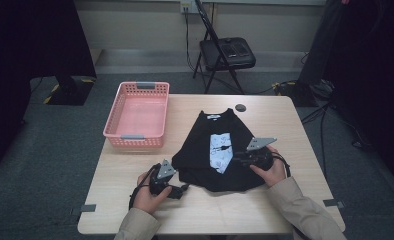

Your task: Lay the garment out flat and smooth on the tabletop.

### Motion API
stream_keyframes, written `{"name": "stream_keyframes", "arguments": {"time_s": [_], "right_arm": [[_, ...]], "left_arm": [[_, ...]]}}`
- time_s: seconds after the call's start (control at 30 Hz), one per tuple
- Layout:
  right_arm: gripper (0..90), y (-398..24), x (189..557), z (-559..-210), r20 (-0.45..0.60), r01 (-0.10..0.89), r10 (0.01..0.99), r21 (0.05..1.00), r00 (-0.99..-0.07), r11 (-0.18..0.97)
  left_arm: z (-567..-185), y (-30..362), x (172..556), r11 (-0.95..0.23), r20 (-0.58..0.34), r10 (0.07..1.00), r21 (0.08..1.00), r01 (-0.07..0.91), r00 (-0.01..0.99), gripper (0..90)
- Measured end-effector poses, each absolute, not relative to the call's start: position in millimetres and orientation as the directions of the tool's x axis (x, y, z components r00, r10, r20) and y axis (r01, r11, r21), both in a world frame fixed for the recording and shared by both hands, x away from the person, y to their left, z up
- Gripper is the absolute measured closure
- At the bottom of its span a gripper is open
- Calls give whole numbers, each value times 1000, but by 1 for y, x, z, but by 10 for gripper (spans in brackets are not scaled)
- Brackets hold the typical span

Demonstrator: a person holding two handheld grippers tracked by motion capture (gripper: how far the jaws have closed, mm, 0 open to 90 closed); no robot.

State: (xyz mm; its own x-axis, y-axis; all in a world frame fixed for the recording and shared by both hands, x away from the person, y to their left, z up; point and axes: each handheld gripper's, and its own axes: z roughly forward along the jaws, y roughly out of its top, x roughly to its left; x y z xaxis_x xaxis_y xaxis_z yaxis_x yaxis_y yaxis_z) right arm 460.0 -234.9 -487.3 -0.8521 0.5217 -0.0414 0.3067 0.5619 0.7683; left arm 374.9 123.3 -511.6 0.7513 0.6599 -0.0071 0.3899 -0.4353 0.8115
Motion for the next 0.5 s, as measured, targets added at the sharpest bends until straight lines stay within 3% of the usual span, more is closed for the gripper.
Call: {"name": "stream_keyframes", "arguments": {"time_s": [0.07,0.13,0.5], "right_arm": [[742,-233,459,-491,-84,291,524,752,-848,591],[871,-235,458,-489,-97,289,538,757,-837,586],[888,-262,472,-461,-35,330,616,819,-787,469]], "left_arm": [[-512,123,375,-436,-7,660,811,390,752,126],[-512,123,375,-436,-7,660,811,390,751,125],[-512,123,375,-435,-7,660,811,390,752,125]]}}
